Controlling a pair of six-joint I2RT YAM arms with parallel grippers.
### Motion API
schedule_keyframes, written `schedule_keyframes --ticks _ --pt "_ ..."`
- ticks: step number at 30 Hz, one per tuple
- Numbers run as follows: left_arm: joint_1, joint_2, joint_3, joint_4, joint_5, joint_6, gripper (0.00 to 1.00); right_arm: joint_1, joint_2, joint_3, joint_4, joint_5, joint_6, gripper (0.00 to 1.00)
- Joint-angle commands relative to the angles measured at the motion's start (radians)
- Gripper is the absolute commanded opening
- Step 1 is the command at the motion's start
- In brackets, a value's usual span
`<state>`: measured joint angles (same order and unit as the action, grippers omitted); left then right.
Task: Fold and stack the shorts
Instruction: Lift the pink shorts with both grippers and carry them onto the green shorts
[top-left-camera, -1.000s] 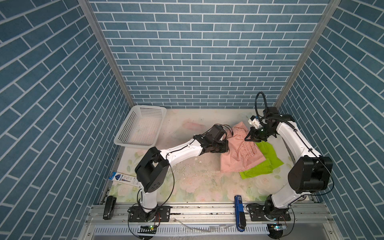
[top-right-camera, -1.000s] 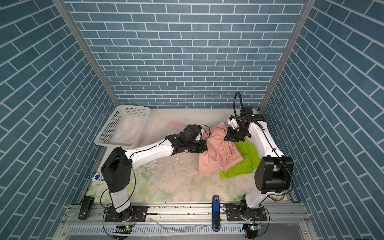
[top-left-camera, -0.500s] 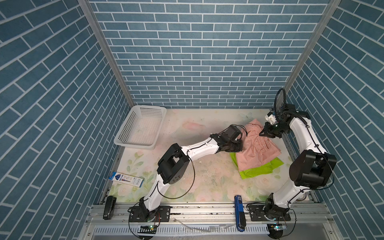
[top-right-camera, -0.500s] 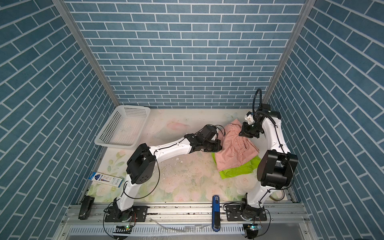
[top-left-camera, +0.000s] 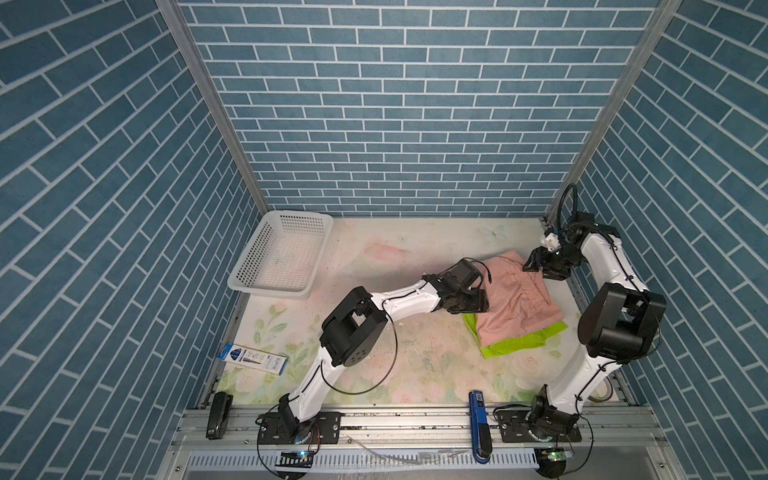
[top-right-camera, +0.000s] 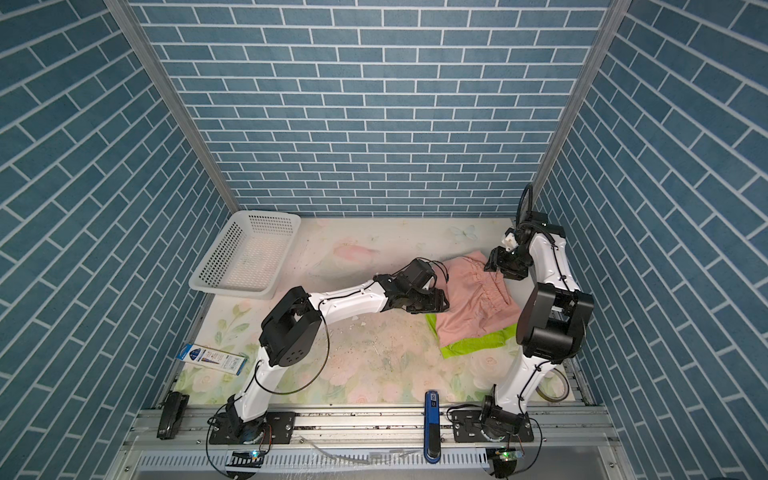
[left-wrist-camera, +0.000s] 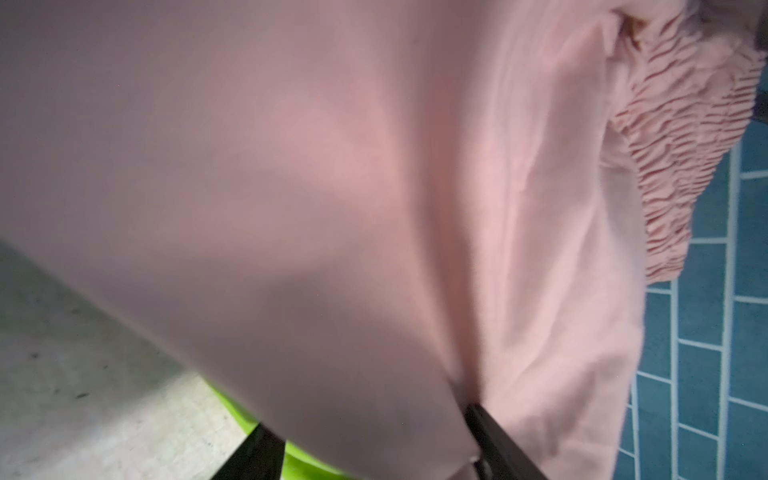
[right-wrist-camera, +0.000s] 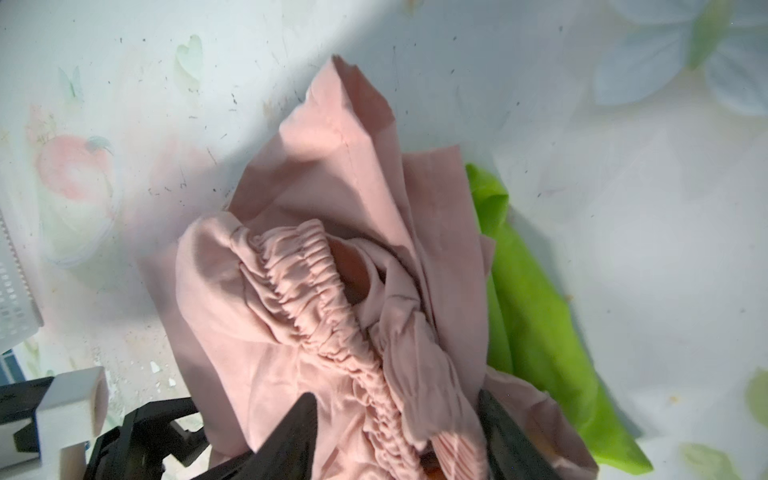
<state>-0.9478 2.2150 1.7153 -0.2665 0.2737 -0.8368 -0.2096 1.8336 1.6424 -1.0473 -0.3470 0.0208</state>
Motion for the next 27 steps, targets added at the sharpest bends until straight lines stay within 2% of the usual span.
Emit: schedule_keyframes --ticks 1,5,8,13,16,22,27 --pt "0.043 -0.071 -0.031 -0.009 -0.034 0.039 0.99 0.006 -0.102 -0.006 0.043 0.038 0.042 0.65" --pt "0.105 -0.144 -0.078 0.018 -0.011 0.059 1.0 0.056 -0.246 -0.066 0.083 0.113 0.094 0.67" --pt "0.114 -0.224 -0.173 0.082 0.031 0.064 1.0 0.099 -0.379 -0.188 0.119 0.12 0.14 0.67" --pt "0.075 -0.392 -0.414 0.182 0.112 0.08 1.0 0.153 -0.579 -0.444 0.208 0.089 0.222 0.68" --pt "0.009 -0.444 -0.488 0.157 0.136 0.145 1.0 0.157 -0.624 -0.539 0.232 0.088 0.245 0.69" --pt "-0.114 -0.405 -0.497 0.185 0.197 0.231 1.0 0.157 -0.665 -0.616 0.296 0.09 0.282 0.69" --pt "-0.128 -0.295 -0.427 0.231 0.225 0.259 1.0 0.155 -0.676 -0.63 0.311 0.089 0.289 0.69"
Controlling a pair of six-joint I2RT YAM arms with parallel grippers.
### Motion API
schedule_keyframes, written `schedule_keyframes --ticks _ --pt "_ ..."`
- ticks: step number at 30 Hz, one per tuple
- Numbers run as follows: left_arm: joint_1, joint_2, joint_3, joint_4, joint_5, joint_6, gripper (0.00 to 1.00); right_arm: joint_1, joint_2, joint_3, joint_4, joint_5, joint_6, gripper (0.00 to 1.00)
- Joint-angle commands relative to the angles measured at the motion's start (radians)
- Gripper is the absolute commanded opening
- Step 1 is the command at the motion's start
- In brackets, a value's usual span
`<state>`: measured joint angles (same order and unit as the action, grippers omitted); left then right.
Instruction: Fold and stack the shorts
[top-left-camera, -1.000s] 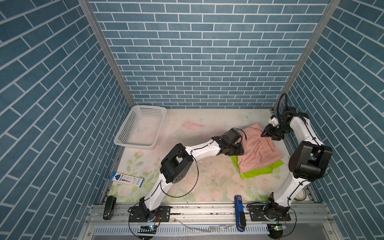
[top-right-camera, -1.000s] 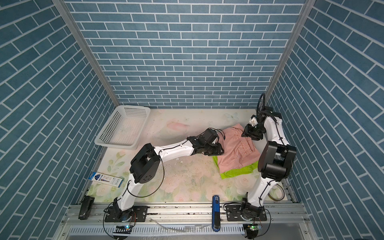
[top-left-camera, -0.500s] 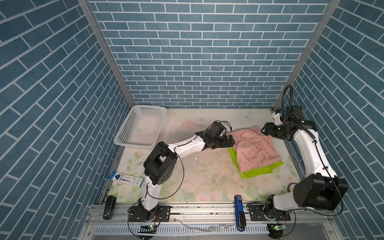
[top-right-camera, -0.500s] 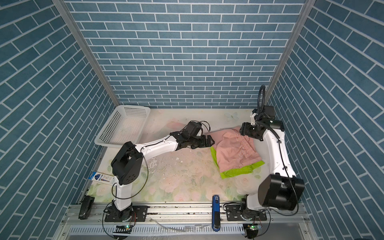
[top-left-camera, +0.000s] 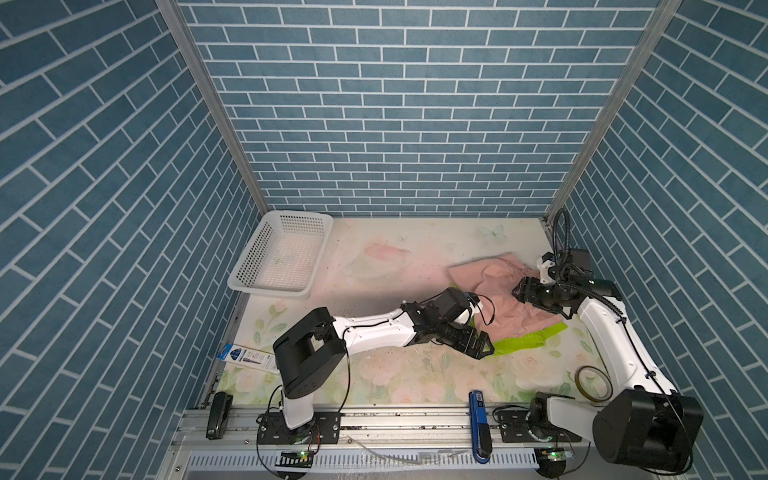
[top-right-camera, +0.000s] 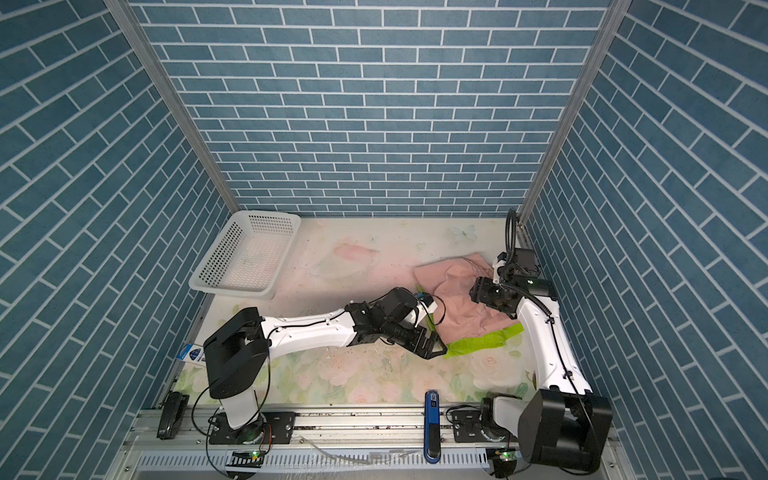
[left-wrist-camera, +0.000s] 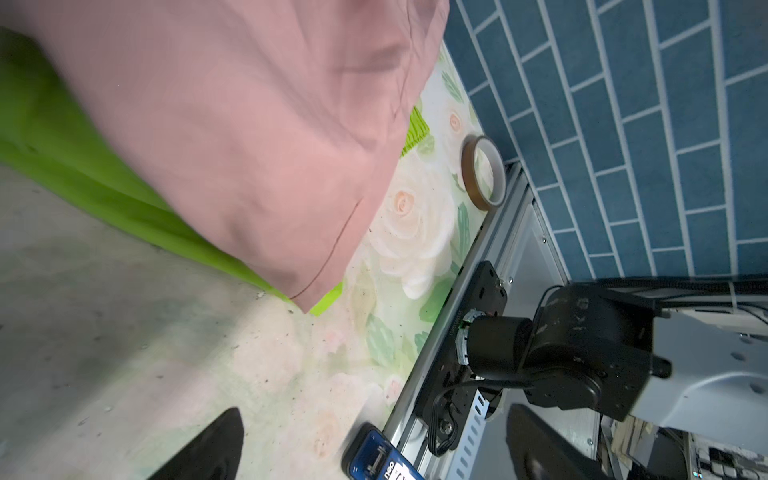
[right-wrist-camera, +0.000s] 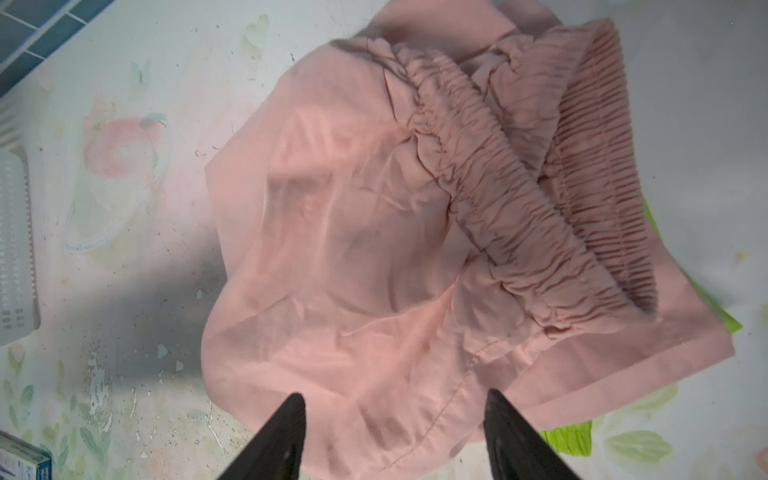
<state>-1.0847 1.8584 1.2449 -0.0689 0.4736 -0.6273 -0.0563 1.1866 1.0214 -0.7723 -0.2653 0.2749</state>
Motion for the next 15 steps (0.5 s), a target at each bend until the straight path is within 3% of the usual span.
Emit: schedule_keyframes --ticks 1,8,12,15 --pt "0.009 0.086 0.064 0.038 0.034 0.052 1.0 0.002 -0.035 -0.015 0.036 0.029 0.039 0.69" --pt "0.01 0.186 0.151 0.061 0.071 0.046 0.98 -0.111 -0.118 -0.102 0.073 0.123 0.124 0.69" --pt "0.011 0.2 0.163 0.063 0.069 0.049 0.87 -0.179 -0.162 -0.182 0.136 0.118 0.167 0.69" --pt "0.014 0.208 0.172 0.066 0.072 0.048 0.78 -0.244 -0.166 -0.246 0.186 0.053 0.2 0.69"
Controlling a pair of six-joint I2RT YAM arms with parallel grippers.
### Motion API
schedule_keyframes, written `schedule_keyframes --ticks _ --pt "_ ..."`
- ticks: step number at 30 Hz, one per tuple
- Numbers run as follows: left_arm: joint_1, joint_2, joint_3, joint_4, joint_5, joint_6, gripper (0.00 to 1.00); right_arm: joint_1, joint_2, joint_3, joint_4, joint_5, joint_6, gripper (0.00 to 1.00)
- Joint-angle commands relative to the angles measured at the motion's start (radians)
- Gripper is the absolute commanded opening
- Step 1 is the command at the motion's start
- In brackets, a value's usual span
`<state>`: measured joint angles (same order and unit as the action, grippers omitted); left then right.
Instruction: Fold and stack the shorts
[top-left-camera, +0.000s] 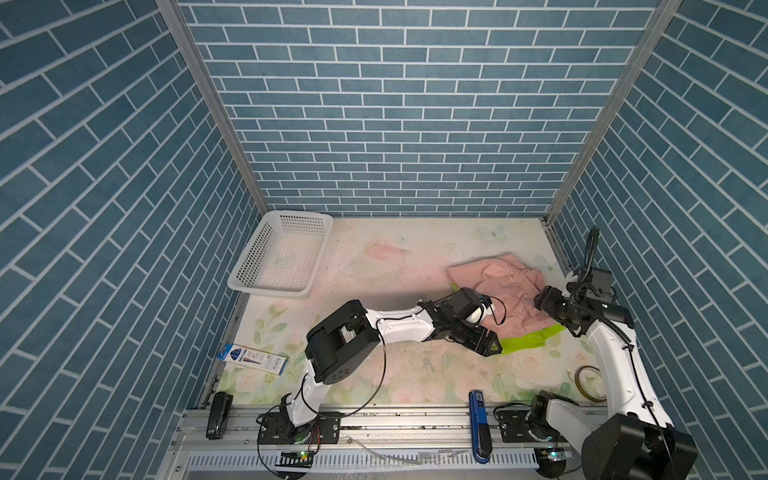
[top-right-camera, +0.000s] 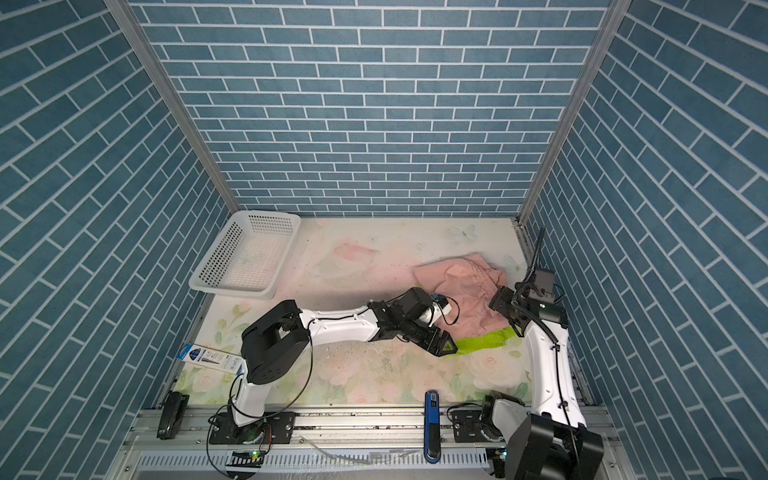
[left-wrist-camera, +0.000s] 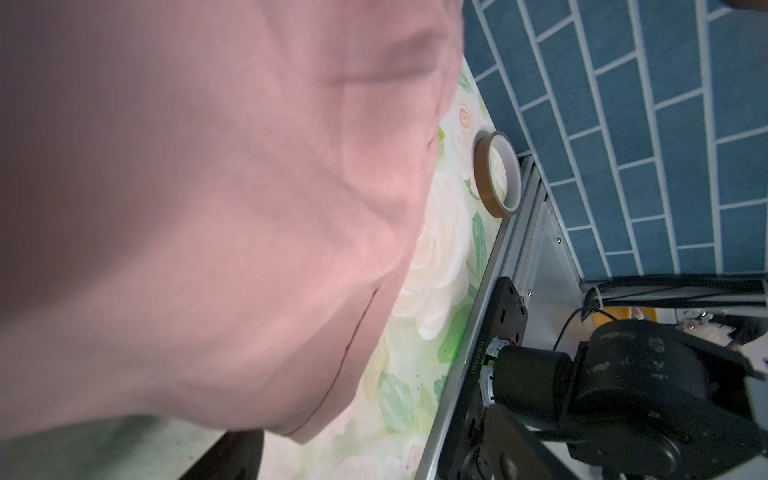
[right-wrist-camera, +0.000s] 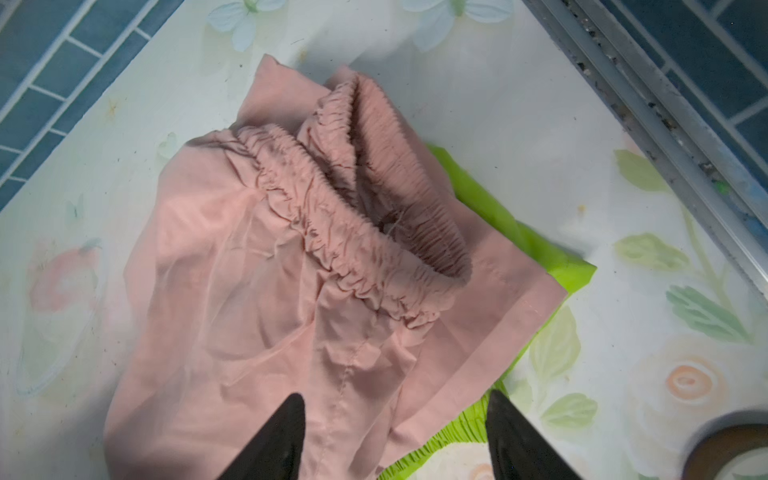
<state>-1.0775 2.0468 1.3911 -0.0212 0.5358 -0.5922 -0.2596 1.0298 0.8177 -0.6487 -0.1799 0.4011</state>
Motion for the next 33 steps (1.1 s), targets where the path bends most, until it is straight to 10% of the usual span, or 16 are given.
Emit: schedule_keyframes --ticks 1,17,26,33 --pt "0.008 0.023 0.028 0.023 0.015 0.01 0.75 -0.061 -0.012 -0.066 0.081 -0.052 0.087 0.69" --pt "0.011 0.052 0.02 0.08 0.074 -0.03 0.41 -0.161 0.007 -0.253 0.399 -0.16 0.181 0.65" --pt "0.011 0.035 0.014 0.109 0.094 -0.056 0.21 -0.162 0.046 -0.249 0.479 -0.164 0.158 0.02" --pt "0.013 -0.016 0.016 0.129 0.121 -0.092 0.0 -0.162 0.047 -0.153 0.397 -0.124 0.092 0.0"
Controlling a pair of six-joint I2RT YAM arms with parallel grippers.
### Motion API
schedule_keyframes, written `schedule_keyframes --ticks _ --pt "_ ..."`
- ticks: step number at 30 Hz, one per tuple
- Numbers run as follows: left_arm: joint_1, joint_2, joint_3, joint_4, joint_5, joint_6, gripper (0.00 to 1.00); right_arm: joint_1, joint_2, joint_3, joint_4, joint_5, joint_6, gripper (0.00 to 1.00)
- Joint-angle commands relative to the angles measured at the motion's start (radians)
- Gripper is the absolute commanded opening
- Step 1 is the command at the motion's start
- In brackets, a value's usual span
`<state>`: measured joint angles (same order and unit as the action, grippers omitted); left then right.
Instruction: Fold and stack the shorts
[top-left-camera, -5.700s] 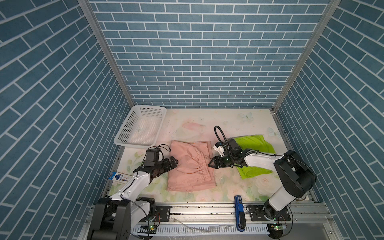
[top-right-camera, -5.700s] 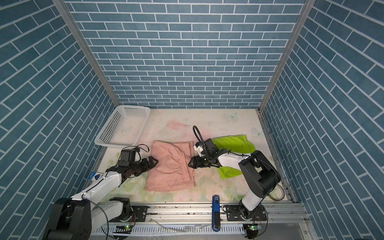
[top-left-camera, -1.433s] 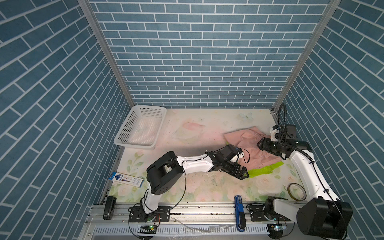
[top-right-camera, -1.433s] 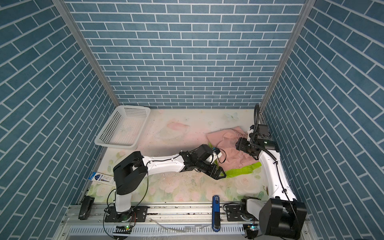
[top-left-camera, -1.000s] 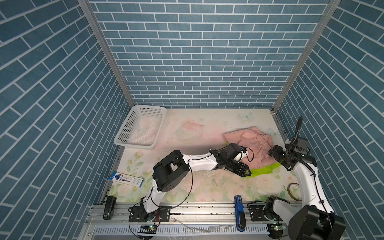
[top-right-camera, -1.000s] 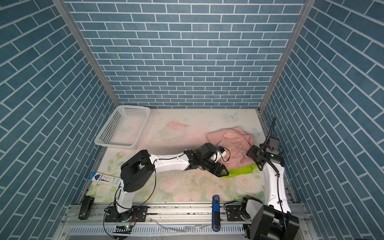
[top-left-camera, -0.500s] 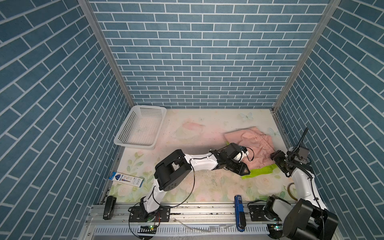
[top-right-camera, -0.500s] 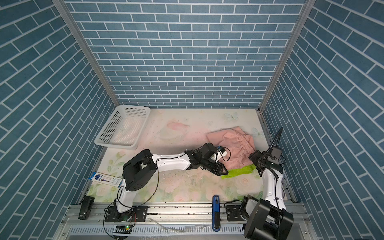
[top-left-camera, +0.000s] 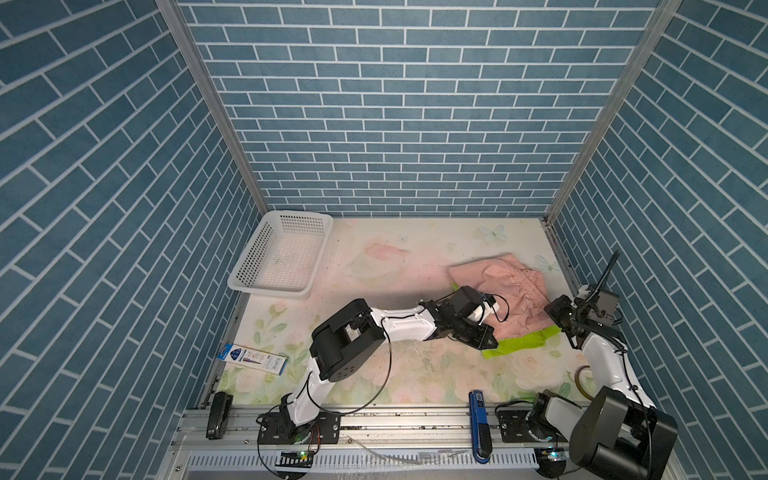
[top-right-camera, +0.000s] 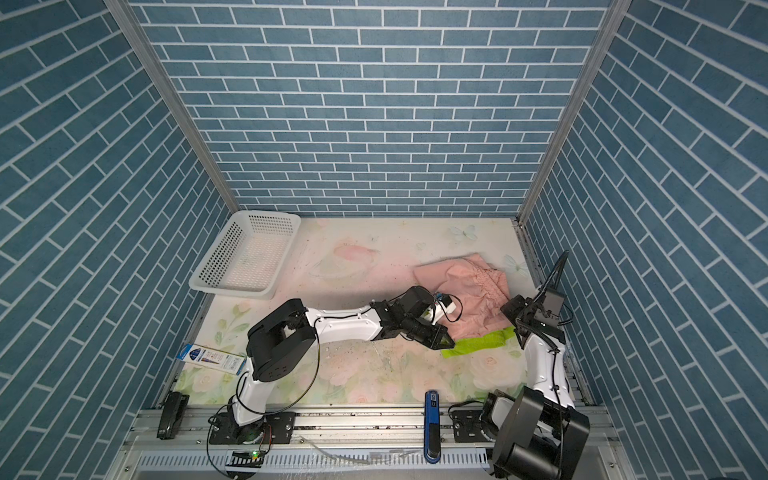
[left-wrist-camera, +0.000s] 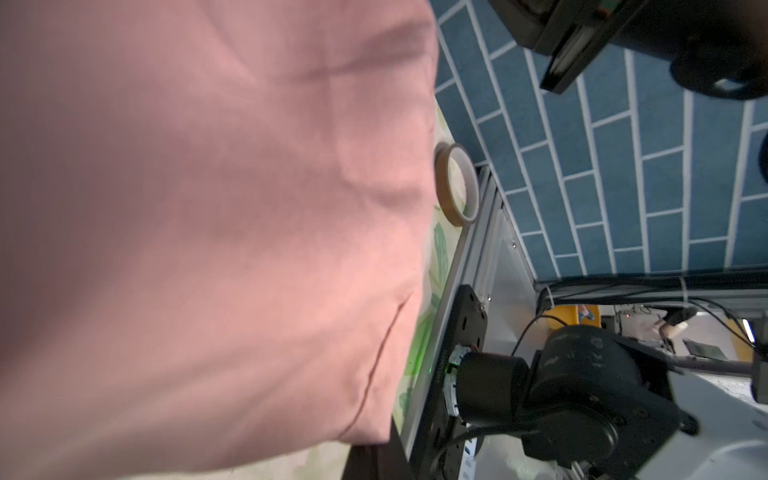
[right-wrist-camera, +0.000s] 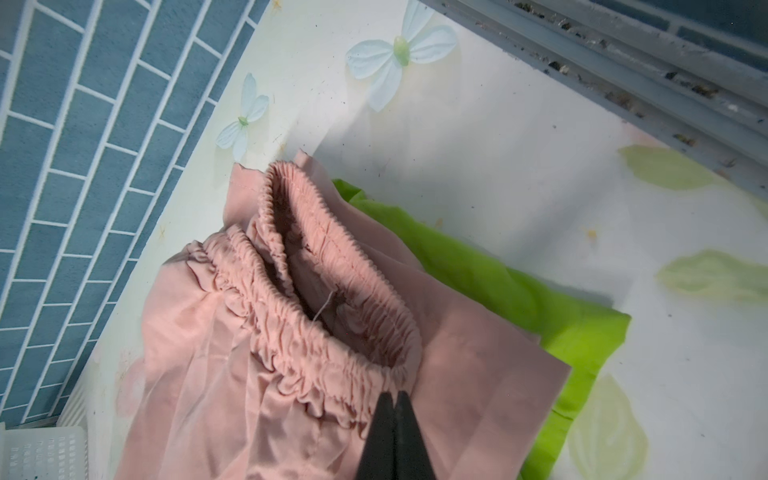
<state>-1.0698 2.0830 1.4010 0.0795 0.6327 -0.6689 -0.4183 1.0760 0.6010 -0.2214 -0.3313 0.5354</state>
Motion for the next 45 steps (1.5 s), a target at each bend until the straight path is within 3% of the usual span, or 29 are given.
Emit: schedule_keyframes --ticks 1,2,3,4,5,7,9,11,14,18,23,28,30,33,37,42,45 --pt "0.005 -0.063 0.004 0.043 0.035 -0.022 0.0 -0.004 0.002 0.086 -0.064 0.028 -0.049 0.0" --pt "0.007 -0.073 0.005 0.043 0.035 -0.024 0.0 -0.004 0.007 0.105 -0.097 0.022 -0.058 0.0" --pt "0.005 -0.079 0.008 0.028 0.027 -0.02 0.0 -0.004 0.008 0.12 -0.139 0.016 -0.056 0.1" --pt "0.006 -0.082 0.01 0.01 0.016 -0.013 0.0 -0.004 0.002 0.12 -0.167 0.005 -0.049 0.34" --pt "0.008 -0.081 0.009 0.004 0.011 -0.009 0.0 -0.005 -0.008 0.114 -0.184 -0.006 -0.04 0.46" --pt "0.008 -0.07 -0.001 0.003 -0.003 -0.012 0.0 -0.005 -0.047 0.083 -0.211 -0.007 -0.019 0.57" --pt "0.007 -0.056 -0.008 0.005 -0.001 -0.02 0.02 -0.005 -0.084 0.049 -0.217 0.01 -0.009 0.61" --pt "0.007 -0.053 -0.026 0.01 -0.012 -0.032 0.38 -0.007 -0.105 0.021 -0.212 0.026 -0.006 0.63" --pt "0.008 -0.067 -0.058 0.023 -0.039 -0.028 0.63 -0.011 -0.113 -0.011 -0.178 0.019 0.008 0.63" --pt "0.007 -0.066 -0.057 -0.016 -0.101 0.02 0.78 -0.013 -0.103 -0.054 -0.107 -0.008 0.048 0.63" --pt "0.009 -0.043 -0.066 -0.058 -0.139 0.048 0.81 -0.018 -0.084 -0.091 -0.061 -0.016 0.054 0.64" --pt "0.01 -0.024 -0.066 -0.013 -0.145 0.049 0.82 -0.036 -0.06 -0.147 0.08 -0.032 0.082 0.62" --pt "0.011 -0.012 -0.052 0.002 -0.14 0.046 0.82 -0.039 -0.045 -0.167 0.146 -0.045 0.102 0.56" --pt "0.011 0.002 -0.039 0.025 -0.14 0.041 0.83 -0.04 -0.021 -0.176 0.21 -0.058 0.119 0.37" --pt "0.01 0.023 -0.028 0.036 -0.14 0.036 0.83 -0.04 0.001 -0.162 0.231 -0.067 0.115 0.01" --pt "0.013 0.046 -0.016 0.076 -0.126 0.014 0.73 -0.041 0.002 -0.145 0.209 -0.078 0.093 0.0" --pt "0.02 0.052 -0.006 0.087 -0.125 0.002 0.53 -0.041 -0.019 -0.134 0.168 -0.083 0.067 0.0"
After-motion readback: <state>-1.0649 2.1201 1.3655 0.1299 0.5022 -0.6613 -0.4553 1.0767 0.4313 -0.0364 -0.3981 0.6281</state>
